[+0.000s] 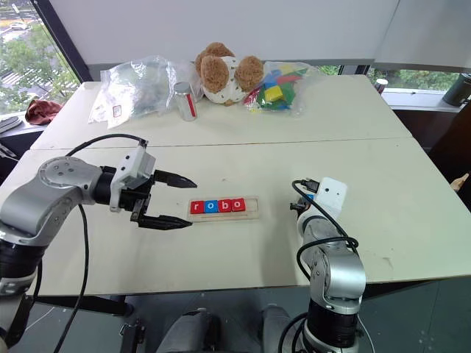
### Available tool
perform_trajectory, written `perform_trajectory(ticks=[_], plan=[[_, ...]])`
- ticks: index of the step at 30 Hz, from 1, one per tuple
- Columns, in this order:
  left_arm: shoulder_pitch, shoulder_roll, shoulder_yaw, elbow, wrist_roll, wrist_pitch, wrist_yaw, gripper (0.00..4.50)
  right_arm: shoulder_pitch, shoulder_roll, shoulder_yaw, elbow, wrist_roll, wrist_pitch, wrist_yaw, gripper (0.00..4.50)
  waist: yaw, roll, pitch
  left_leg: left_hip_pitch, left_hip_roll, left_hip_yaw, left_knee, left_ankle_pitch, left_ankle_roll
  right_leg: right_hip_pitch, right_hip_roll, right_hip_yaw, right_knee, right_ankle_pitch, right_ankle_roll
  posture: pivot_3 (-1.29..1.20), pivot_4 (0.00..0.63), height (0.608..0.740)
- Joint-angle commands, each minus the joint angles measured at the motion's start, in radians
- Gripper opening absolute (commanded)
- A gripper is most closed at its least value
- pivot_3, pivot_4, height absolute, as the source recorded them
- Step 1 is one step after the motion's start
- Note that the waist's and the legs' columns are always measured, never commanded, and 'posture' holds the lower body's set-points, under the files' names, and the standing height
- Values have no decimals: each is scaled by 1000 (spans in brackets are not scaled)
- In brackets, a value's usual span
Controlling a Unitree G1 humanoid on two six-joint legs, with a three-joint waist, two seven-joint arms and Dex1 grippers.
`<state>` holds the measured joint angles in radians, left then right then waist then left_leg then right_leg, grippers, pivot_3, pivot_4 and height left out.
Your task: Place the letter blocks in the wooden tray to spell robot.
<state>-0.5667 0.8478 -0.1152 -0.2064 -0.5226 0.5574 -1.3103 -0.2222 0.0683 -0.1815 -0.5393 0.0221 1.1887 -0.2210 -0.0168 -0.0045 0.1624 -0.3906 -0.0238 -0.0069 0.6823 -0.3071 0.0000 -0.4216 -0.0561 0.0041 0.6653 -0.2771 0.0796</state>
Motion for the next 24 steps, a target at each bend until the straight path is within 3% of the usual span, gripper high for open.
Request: perform_trajectory(ticks=[1, 4, 6, 9, 16, 19, 24], plan=[[-38, -6, -5, 28, 13, -20, -24, 4500, 18, 59, -5, 26, 1, -31, -18, 3034, -2, -1, 0, 0, 1, 0, 0, 0, 0, 0, 0, 0, 0, 0, 0, 0, 150, 740], [-45, -4, -8, 51, 24, -28, -40, 4500, 9, 33, -12, 8, 12, -25, -3, 4434, -9, -1, 0, 0, 1, 1, -1, 0, 0, -1, 1, 1, -1, 0, 0, 0, 150, 740], [-44, 0, -7, 62, 31, -34, -50, 4500, -2, -47, -6, -24, 12, -43, 41, 4434, -13, -1, 0, 0, 2, 1, -1, 0, 0, -1, 2, 2, -1, 0, 0, 0, 150, 740], [-38, 8, -4, 75, 41, -50, -70, 4500, -36, -263, 9, -27, 15, -162, 193, 4434, -13, 0, 0, -1, 1, 2, -1, 0, 0, -1, 2, 3, -1, 0, 0, 0, 150, 740], [-16, 27, -5, 41, 44, -54, -100, 4500, -113, -729, -14, 427, 215, -666, 943, 4434, -6, -1, 1, -1, 4, 2, 0, -2, 4, 0, 7, 4, -4, 0, 0, 0, 150, 740], [-1, 44, 8, 27, 43, -46, -99, 4500, -126, -856, 62, 630, 199, -858, 1188, 4434, 0, -1, 1, -1, 5, 3, -1, -4, 6, 0, 8, 5, -5, 0, 0, 0, 150, 740], [25, 82, 39, 0, 34, -21, -82, 4500, -200, -919, 165, 901, 135, -1096, 1379, 4434, -3, -1, 1, -1, 5, 5, 1, -4, 7, 0, 6, 8, -6, 0, 1, 0, 150, 740]])
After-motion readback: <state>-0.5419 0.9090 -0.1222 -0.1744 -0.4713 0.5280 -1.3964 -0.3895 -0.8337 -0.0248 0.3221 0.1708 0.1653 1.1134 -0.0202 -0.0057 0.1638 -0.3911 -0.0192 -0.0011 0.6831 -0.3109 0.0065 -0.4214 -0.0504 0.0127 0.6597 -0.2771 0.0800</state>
